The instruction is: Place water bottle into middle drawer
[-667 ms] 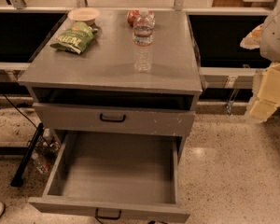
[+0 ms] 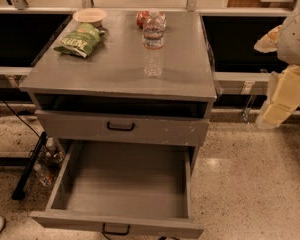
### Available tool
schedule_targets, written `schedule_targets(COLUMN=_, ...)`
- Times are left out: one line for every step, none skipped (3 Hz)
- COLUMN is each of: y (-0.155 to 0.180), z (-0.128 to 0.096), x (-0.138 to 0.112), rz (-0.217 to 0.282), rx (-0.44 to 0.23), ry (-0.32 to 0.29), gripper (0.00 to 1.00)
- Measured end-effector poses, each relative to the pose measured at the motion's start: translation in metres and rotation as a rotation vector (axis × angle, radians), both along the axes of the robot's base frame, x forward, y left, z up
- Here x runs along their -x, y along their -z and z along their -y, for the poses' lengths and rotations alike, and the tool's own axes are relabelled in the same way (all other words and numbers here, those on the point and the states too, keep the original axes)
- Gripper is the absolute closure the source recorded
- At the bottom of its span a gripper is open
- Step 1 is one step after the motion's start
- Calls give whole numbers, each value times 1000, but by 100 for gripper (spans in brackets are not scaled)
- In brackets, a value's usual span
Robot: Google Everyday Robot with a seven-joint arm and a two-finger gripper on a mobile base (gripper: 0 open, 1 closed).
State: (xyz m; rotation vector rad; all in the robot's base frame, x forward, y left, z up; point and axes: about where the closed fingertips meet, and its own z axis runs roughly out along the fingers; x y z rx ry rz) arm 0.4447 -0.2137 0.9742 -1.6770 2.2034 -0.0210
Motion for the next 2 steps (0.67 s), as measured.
schedule_targets(y=6, z=-17, x=-21, rz=4, rx=-98, ry=-9, gripper=0)
schedule_targets(y=12, z=-31, x=-38, rz=2, rx=-161, ry=-21, gripper=0)
